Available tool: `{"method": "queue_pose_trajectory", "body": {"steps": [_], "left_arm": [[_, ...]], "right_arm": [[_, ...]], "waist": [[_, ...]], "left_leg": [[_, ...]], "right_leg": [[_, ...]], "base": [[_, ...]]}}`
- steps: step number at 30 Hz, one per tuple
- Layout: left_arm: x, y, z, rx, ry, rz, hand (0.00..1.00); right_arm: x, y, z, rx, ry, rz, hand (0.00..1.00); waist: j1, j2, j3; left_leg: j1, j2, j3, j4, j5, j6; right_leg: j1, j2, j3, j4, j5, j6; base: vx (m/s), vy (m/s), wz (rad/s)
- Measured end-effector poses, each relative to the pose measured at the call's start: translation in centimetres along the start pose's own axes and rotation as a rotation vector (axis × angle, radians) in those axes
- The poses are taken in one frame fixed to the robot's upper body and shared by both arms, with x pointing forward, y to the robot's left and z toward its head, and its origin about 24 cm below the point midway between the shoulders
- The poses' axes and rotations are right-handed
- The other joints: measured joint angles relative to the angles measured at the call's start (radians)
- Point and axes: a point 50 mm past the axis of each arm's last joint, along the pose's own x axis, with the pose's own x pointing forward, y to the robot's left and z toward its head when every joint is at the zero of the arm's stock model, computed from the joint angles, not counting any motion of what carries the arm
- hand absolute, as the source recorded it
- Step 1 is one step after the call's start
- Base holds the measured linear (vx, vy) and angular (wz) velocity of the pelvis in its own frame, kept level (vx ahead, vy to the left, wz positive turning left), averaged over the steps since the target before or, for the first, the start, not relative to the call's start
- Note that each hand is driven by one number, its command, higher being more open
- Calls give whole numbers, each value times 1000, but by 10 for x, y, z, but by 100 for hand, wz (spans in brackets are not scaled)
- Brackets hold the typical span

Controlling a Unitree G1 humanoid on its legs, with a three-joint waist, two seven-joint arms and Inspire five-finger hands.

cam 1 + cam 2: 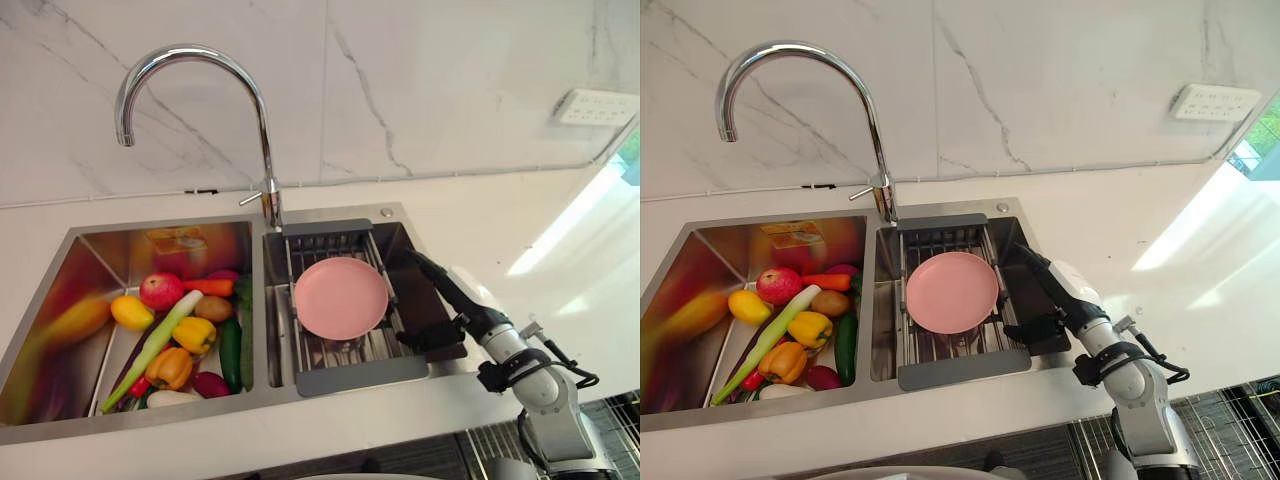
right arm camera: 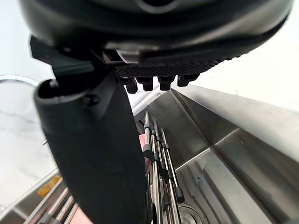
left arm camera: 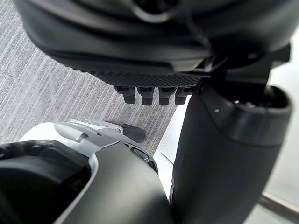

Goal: Walk over to the sink, pick up the cup, carry it to the dishwasher, place the cup inside the dishwasher, then close the dishwasher door

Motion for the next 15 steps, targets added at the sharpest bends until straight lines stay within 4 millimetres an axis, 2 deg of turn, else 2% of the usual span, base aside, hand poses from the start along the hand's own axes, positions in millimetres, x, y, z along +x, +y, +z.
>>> {"method": "queue_pose_trajectory", "body": {"steps": [8, 15], "left_arm": [[0, 0, 0, 0, 0, 0, 100], [0, -1, 0, 8, -1, 0, 100]], "right_arm": [[1, -1, 11, -118, -62, -2, 100], [8, 9, 24, -224, -125, -18, 100]], "waist": [[1, 1, 1], [3, 5, 3]], "left_leg": [[1, 1, 2, 1, 0, 0], [2, 2, 2, 2, 0, -1]], "right_leg": [[0, 1, 2, 0, 0, 0], [2, 2, 1, 0, 0, 0]], "base": [[0, 0, 0], [0, 0, 0]]}}
